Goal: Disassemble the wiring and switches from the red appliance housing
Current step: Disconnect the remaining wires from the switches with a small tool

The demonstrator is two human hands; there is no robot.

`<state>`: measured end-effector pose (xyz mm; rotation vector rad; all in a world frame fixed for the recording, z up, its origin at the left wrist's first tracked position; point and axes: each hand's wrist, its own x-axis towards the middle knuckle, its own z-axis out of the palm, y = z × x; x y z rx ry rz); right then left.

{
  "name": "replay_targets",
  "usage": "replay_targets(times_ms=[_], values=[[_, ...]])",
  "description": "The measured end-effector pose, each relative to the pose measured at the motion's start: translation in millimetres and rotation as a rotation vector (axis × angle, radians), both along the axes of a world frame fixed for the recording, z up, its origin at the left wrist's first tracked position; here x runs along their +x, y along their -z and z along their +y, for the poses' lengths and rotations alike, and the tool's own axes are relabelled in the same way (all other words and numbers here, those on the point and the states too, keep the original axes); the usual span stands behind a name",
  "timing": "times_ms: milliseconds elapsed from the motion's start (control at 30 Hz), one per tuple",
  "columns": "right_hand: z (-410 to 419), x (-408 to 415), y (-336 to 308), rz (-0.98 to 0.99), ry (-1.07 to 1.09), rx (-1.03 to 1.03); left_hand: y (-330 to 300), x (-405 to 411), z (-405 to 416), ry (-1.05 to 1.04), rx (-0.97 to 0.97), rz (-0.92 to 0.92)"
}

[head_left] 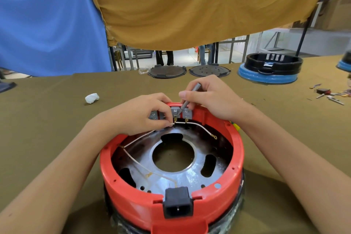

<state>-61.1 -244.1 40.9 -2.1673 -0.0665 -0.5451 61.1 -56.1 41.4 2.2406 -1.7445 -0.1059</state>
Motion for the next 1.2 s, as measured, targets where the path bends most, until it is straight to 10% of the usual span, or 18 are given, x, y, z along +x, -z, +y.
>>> replay_targets(times_ms=[1200], values=[[9.7, 3.1, 3.0, -0.074, 0.105, -0.205, 0.7, -1.7, -0.8, -0.001, -0.019, 0.02]])
